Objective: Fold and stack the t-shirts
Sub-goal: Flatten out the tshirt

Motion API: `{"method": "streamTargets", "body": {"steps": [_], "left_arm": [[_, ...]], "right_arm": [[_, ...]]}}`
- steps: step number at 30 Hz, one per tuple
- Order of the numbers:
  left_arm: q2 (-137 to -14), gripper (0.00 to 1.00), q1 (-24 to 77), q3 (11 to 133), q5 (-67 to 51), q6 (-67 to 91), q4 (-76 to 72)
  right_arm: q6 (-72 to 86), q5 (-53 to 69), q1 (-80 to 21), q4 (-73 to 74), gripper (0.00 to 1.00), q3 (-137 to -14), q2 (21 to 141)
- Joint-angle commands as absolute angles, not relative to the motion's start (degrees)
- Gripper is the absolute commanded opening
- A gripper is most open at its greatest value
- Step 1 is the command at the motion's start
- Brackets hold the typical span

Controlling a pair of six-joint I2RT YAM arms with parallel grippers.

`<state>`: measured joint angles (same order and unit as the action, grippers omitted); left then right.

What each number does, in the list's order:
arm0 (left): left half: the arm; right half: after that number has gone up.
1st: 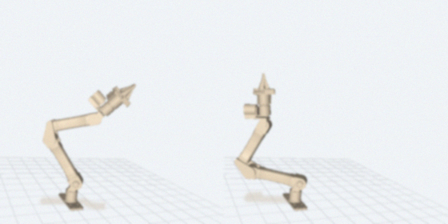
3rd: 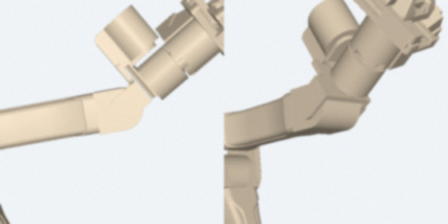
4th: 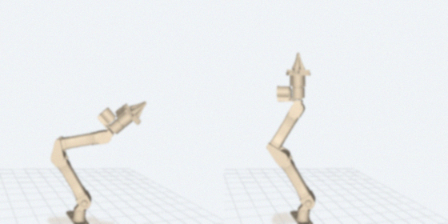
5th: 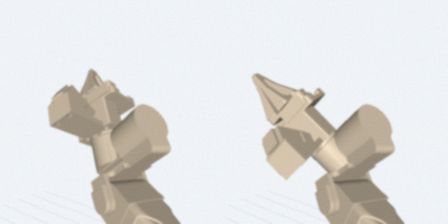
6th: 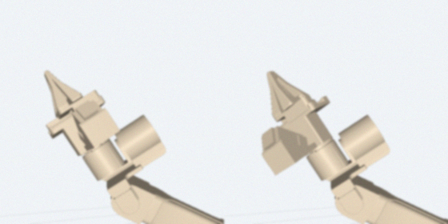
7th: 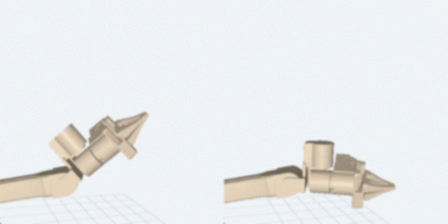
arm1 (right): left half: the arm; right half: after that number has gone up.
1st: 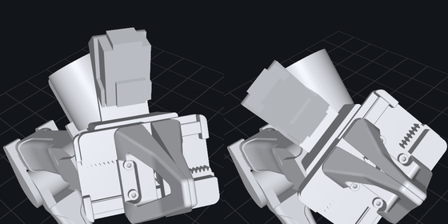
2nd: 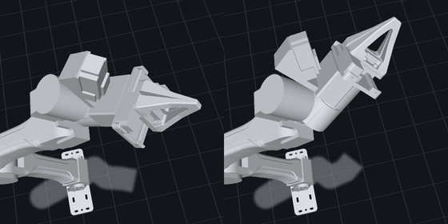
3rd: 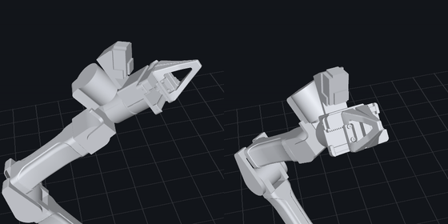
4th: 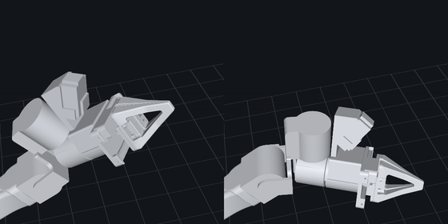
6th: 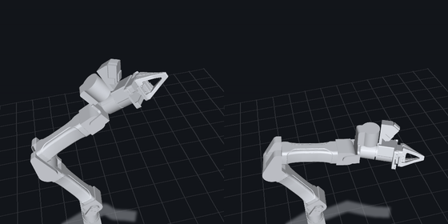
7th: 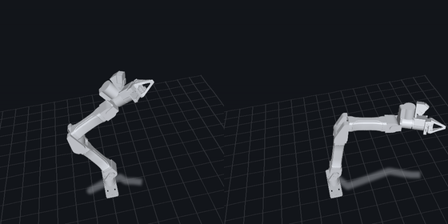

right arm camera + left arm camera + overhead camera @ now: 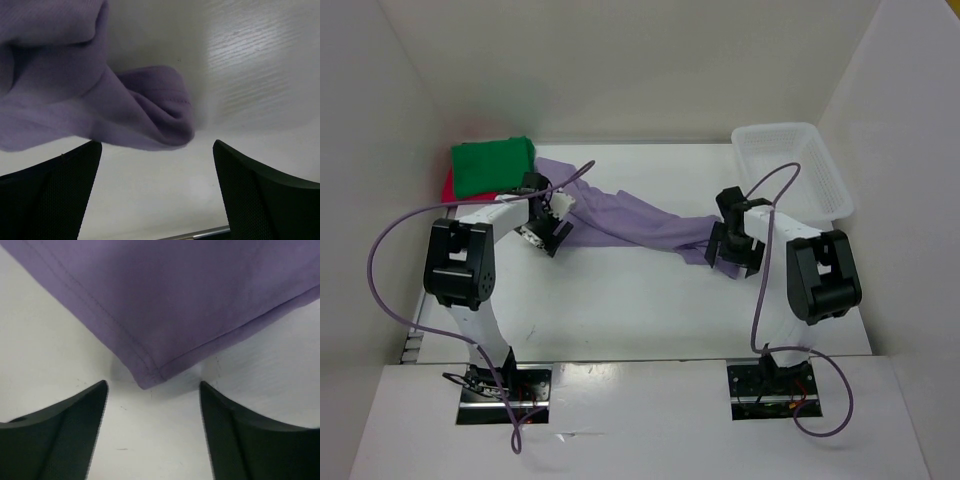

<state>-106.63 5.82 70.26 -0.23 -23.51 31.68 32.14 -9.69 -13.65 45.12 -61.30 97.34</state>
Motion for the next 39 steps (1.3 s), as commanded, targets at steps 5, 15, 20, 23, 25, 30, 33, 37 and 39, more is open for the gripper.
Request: {"method": "streamTargets", "body": {"steps": [5, 15, 20, 23, 25, 30, 33, 37, 39], "left_arm": [[-111.62, 0.33, 5.89, 70.22, -1.23, -22.32, 27.86], [-104.78, 0.00, 2.65, 76.53, -1.76, -24.34, 30.22], [-99.41, 0.00, -1.14, 97.60, -0.70, -26.81, 36.29], [-98.80, 0.00, -2.37, 112.12, 0.00, -28.21, 38.84], [-98.18, 0.00, -2.37, 119.16, 0.53, -28.83, 39.37], [-98.17, 0.00, -2.37, 126.74, 2.45, -30.06, 43.59], [-95.98, 0.00, -2.90, 124.64, 4.39, -32.07, 43.59], [-92.56, 0.00, -2.90, 119.11, 6.68, -33.49, 45.08], [-91.24, 0.00, -2.90, 113.23, 7.47, -33.49, 45.87]], "right_arm": [[32.17, -10.46, -13.62, 40.52, 0.76, -59.86, 100.63], [27.00, -4.05, -12.39, 44.90, 0.00, -68.88, 95.81], [23.03, -1.32, -8.62, 57.12, 0.00, -101.64, 94.83], [21.80, 0.88, -5.28, 60.45, 0.00, -118.53, 97.19], [21.27, 0.88, -5.27, 61.69, 0.00, -126.45, 97.82], [21.80, 3.69, -5.27, 61.70, 0.00, -123.16, 95.38], [21.80, 4.48, -5.27, 61.17, 0.00, -116.67, 90.98], [21.80, 2.82, -5.27, 61.79, 0.00, -105.85, 84.30], [23.81, 2.81, -5.27, 62.40, 0.00, -96.13, 81.75]]}}
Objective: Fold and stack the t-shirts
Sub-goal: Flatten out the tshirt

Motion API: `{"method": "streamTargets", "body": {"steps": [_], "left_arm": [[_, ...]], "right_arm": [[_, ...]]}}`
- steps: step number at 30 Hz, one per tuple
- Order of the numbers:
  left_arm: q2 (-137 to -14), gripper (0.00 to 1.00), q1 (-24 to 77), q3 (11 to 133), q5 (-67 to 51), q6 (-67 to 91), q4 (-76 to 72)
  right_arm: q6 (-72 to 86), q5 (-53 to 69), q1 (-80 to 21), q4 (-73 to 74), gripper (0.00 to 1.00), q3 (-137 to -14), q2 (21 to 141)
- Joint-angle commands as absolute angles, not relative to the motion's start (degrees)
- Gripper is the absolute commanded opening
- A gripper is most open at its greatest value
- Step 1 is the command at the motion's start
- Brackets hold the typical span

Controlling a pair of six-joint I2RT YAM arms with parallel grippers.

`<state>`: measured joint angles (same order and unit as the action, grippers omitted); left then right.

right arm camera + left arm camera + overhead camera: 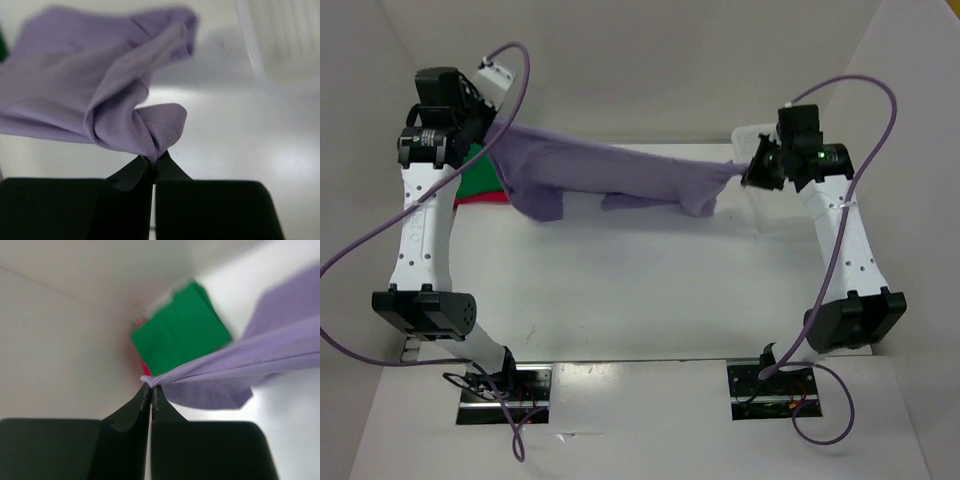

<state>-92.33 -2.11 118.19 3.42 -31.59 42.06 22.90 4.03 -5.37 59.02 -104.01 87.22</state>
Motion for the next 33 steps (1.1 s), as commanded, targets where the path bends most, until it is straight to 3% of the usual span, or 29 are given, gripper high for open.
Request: {"method": "streamTargets", "body": {"steps": [1, 5, 7, 9, 10, 11, 15, 20, 21, 24, 28, 33], "left_arm": [[-89.84, 0.00, -2.90, 110.42, 6.51, -34.10, 46.66], [-87.89, 0.00, -2.90, 89.63, 5.27, -34.10, 47.37], [-87.89, 0.00, -2.90, 82.83, 5.80, -34.10, 47.37], [-87.89, 0.00, -2.90, 74.38, 6.41, -34.10, 46.50], [-87.89, 0.00, -2.90, 72.18, 6.42, -34.10, 45.71], [-87.89, 0.00, -2.90, 70.42, 6.42, -34.10, 45.70], [-87.89, 0.00, -2.29, 64.70, 5.28, -34.10, 46.84], [-87.36, 0.00, -0.97, 62.67, 2.20, -33.49, 47.99], [-87.36, 0.00, -0.97, 62.67, 2.20, -32.88, 47.99], [-87.36, 0.00, -0.97, 62.14, 1.58, -32.87, 47.99], [-87.36, 0.00, -0.97, 62.66, 0.97, -32.87, 47.99], [-87.36, 0.00, -0.44, 62.67, 0.97, -32.87, 47.99]], "right_arm": [[24.86, 2.81, -5.27, 61.79, 0.00, -91.98, 79.22], [31.10, 16.03, -5.27, 54.07, 0.00, -61.89, 73.05], [35.58, 22.29, -6.06, 46.63, 0.00, -53.04, 71.72], [38.13, 26.37, -7.47, 42.73, 0.09, -44.84, 71.02], [39.54, 26.37, -8.08, 42.11, 0.18, -43.69, 71.02], [39.55, 25.32, -8.09, 42.62, 0.55, -43.68, 71.02], [39.55, 19.09, -8.09, 45.53, 0.75, -45.43, 71.02], [44.73, 13.46, -14.22, 45.70, 0.73, -46.22, 72.41], [45.95, 11.45, -19.46, 45.70, 0.65, -46.93, 72.94], [51.84, 5.21, -29.24, 48.33, 0.53, -51.75, 75.92], [56.68, -4.89, -41.89, 55.53, 0.56, -58.08, 83.92], [60.37, -13.61, -46.93, 63.96, 0.67, -62.13, 93.06]]}}
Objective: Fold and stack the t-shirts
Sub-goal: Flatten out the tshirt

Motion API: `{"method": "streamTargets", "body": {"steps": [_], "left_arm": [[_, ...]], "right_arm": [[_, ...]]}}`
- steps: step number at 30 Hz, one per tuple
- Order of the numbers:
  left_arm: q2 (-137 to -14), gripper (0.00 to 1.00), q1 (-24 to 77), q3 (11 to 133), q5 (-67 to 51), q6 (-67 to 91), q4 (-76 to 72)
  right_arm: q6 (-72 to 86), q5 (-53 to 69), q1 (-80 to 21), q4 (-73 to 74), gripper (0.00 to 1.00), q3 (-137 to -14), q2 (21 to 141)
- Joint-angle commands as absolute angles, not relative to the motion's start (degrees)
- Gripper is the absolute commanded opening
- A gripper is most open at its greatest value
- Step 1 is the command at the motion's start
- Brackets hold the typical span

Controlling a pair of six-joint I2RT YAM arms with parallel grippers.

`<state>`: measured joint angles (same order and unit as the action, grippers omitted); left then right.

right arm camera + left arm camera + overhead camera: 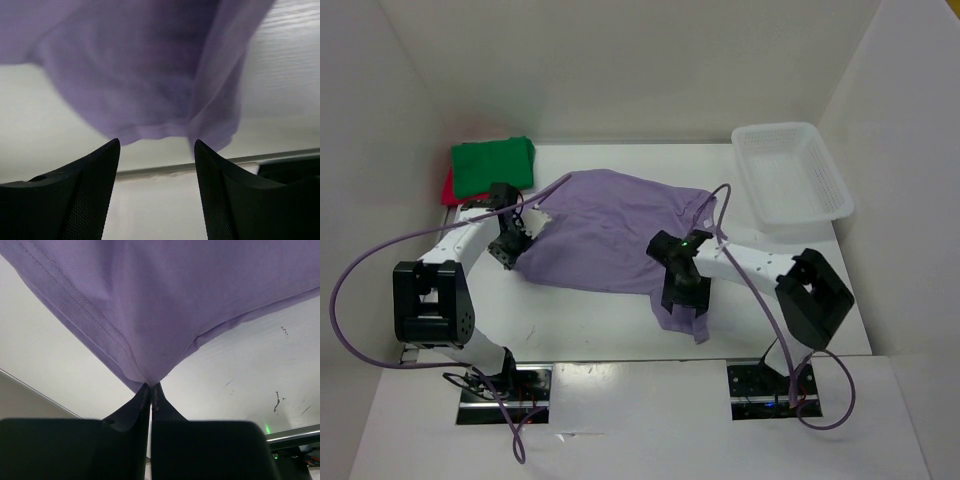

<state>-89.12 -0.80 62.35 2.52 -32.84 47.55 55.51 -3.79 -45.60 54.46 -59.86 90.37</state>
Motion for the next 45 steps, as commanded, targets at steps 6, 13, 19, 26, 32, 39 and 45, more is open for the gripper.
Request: {"method": "streamTargets", "body": {"steps": [6, 13, 19, 26, 32, 39, 45], "left_arm": [[-87.89, 0.00, -0.44, 62.67, 0.97, -32.87, 48.52], [-87.89, 0.00, -0.44, 62.67, 2.90, -32.87, 48.52], [-87.89, 0.00, -0.44, 63.62, 2.57, -32.87, 48.52], [-97.72, 0.00, -1.66, 96.79, -8.26, -30.24, 50.01], [-104.59, 0.00, -4.20, 137.57, -7.74, -20.77, 45.02], [-104.06, 0.00, -4.75, 141.42, -8.35, -22.67, 41.91], [-93.98, 0.00, -5.27, 117.29, -5.47, -26.44, 35.70]], "right_arm": [[62.13, -16.79, -47.64, 65.21, 0.62, -58.02, 94.75], [62.67, -14.33, -47.64, 63.81, 0.19, -56.34, 92.99], [58.21, -13.10, -44.22, 63.81, 0.00, -57.03, 89.83], [31.75, 6.14, -9.96, 48.34, 0.00, -89.23, 89.89], [26.01, -2.81, -6.59, 64.07, 0.00, -150.36, 109.34], [25.31, -5.89, -4.92, 62.67, 0.00, -148.99, 103.37], [26.01, -13.62, -9.05, 63.37, 0.00, -126.55, 89.85]]}}
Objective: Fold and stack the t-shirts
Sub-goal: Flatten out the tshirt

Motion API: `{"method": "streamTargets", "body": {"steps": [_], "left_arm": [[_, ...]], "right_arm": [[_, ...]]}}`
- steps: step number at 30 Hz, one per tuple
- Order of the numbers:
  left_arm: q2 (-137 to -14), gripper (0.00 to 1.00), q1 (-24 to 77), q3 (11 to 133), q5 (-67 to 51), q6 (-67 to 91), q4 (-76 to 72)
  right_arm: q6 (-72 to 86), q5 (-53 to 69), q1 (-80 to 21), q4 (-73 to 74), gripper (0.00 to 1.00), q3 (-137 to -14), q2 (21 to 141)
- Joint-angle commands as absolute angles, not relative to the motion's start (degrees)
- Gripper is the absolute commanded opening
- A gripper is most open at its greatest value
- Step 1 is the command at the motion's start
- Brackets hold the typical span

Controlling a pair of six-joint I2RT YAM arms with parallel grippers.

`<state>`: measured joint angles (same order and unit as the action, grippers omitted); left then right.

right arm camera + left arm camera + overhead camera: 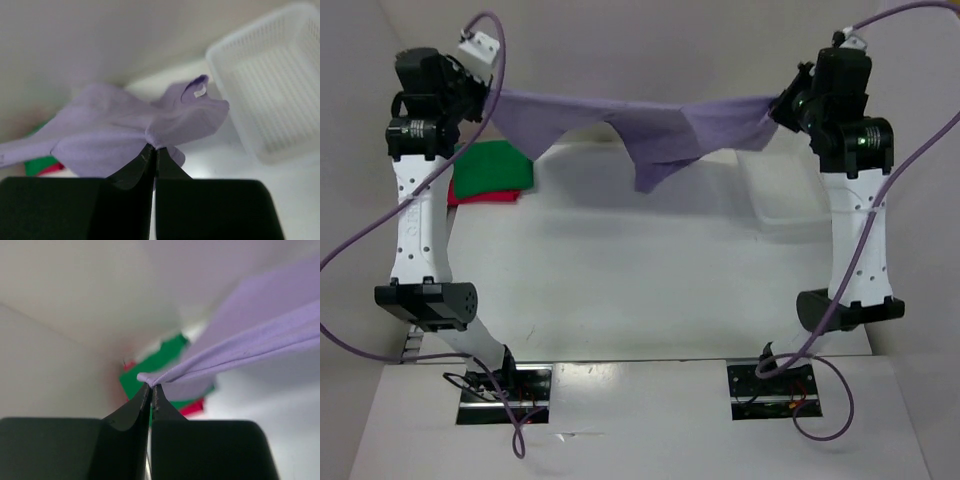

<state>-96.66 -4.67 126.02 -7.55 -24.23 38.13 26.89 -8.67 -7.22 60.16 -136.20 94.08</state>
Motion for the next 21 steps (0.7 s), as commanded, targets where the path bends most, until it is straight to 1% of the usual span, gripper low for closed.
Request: {"method": "streamTargets", "body": {"steps": [1, 2, 3, 4, 5, 6, 8, 9, 11, 13, 14, 16, 17, 18, 19, 20, 21], "left_arm": [[-90.82, 0.00, -5.27, 113.77, -4.49, -27.24, 34.81], [-90.10, 0.00, -5.27, 110.25, -3.70, -28.03, 36.46], [-90.09, 0.00, -6.14, 108.82, -2.47, -28.73, 37.69], [-88.26, 0.00, -6.76, 106.98, -2.46, -28.74, 39.10], [-87.63, 0.00, -6.77, 104.61, -2.46, -29.70, 40.07], [-87.02, 0.00, -7.46, 99.72, -2.46, -30.75, 41.04], [-86.48, 0.00, -7.47, 95.56, -2.46, -34.01, 45.51], [-86.48, 0.00, -7.47, 93.71, -1.94, -34.62, 47.01], [-85.96, 0.00, -7.47, 87.56, -0.71, -35.15, 48.60], [-85.96, 0.00, -7.47, 83.78, -0.18, -35.68, 49.13], [-85.96, 0.00, -7.47, 81.50, -0.18, -35.68, 48.35], [-88.58, 0.00, -7.47, 82.26, -0.18, -35.68, 46.59], [-90.33, 0.00, -6.77, 84.27, -0.18, -35.68, 46.58], [-95.31, 0.00, -6.77, 92.81, -0.18, -34.64, 46.58], [-98.32, 0.00, -6.25, 99.34, -0.87, -33.58, 47.97], [-101.48, 0.00, -6.24, 107.32, -2.01, -30.79, 49.38], [-108.30, 0.00, -6.24, 116.71, -2.02, -28.85, 52.27]], "right_arm": [[26.71, -14.23, -9.05, 61.28, 0.00, -122.39, 84.43], [27.33, -14.24, -9.05, 60.48, 0.00, -118.17, 81.68], [28.20, -14.24, -9.05, 59.86, 0.00, -109.42, 79.04], [29.95, -12.93, -9.05, 59.16, 0.00, -104.81, 74.32], [30.93, -10.31, -9.05, 58.45, 0.00, -100.33, 72.61], [31.72, -8.63, -9.05, 58.45, 0.00, -91.41, 71.38], [34.53, -5.20, -9.05, 58.45, 0.00, -82.84, 68.83], [35.41, -1.71, -9.57, 57.84, 0.00, -75.66, 68.04], [37.43, 1.31, -9.58, 56.70, 0.00, -68.51, 65.15], [37.44, 2.02, -9.58, 56.07, 0.00, -66.71, 64.51], [37.44, 1.15, -9.58, 56.07, 0.00, -67.41, 65.82], [34.73, 1.14, -8.79, 55.29, 0.00, -70.99, 70.46], [31.50, 1.14, -8.79, 54.50, 0.00, -77.89, 73.79], [29.99, 0.36, -8.79, 54.49, 0.00, -83.09, 81.83], [28.40, -1.56, -8.27, 55.54, 0.00, -89.76, 86.35], [25.95, -3.24, -8.26, 59.38, 0.00, -107.75, 91.09], [25.06, -5.17, -8.26, 61.85, 0.00, -118.63, 101.06]]}}
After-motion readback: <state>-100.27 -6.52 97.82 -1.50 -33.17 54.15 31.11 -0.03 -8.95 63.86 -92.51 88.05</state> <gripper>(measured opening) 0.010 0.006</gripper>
